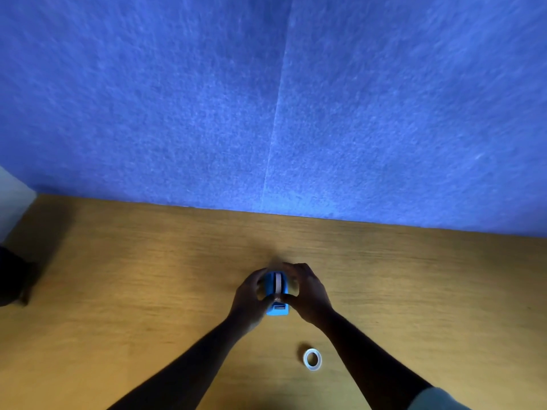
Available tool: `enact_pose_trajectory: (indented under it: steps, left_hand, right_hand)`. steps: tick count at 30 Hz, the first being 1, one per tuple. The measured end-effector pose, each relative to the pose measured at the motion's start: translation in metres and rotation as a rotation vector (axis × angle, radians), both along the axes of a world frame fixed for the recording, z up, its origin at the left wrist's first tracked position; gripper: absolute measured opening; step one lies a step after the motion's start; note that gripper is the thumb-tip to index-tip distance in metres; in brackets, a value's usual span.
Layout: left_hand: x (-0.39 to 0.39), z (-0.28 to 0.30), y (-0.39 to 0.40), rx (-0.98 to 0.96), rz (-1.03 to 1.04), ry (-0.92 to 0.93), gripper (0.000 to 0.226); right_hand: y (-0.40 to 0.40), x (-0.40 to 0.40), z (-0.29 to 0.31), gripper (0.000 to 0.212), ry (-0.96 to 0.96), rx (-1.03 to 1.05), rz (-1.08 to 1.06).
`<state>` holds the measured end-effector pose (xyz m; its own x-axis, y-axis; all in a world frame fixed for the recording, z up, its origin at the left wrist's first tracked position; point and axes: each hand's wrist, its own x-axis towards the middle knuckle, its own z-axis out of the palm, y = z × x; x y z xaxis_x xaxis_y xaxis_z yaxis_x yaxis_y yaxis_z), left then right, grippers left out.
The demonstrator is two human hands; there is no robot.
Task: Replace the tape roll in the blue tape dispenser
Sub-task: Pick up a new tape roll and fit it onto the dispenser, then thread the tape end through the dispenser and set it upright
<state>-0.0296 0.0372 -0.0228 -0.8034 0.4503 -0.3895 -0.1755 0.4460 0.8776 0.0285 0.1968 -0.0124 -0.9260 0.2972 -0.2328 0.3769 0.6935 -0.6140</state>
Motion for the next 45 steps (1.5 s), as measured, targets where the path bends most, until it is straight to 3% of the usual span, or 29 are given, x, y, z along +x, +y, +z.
enact_pose_trajectory:
  steps: [3,9,14,23,29,39,45]
  left_hand:
    - [0.001,-0.005,-0.007,-0.001,0.012,-0.016,0.067]
    - [-0.002,-0.007,-0.013,-0.051,-0.059,0.091,0.068]
    - [-0.009,-0.004,-0.008,-0.116,-0.195,0.273,0.072]
    - [-0.011,-0.005,0.003,-0.159,-0.223,0.333,0.058]
    - [-0.010,-0.004,0.004,-0.184,-0.197,0.321,0.061]
    - [-0.009,-0.006,0.005,-0.247,-0.174,0.288,0.063]
    - [-0.003,-0.008,0.003,-0.200,-0.098,0.230,0.065]
  right_hand:
    - [0.003,0.004,0.000,0.082,-0.003,-0.093,-0.069]
    - [0.008,0.012,0.001,0.057,0.046,-0.110,-0.128]
    - [0.004,0.003,0.014,0.045,0.077,-0.018,-0.027]
    - [0.002,-0.017,0.027,0.017,0.030,0.143,0.119]
    - [0.002,-0.019,0.025,0.031,0.007,0.072,0.074]
    - [0.008,-0.029,0.025,0.023,-0.071,0.001,0.075]
    - [0.019,-0.028,0.019,0.068,-0.136,-0.137,0.032]
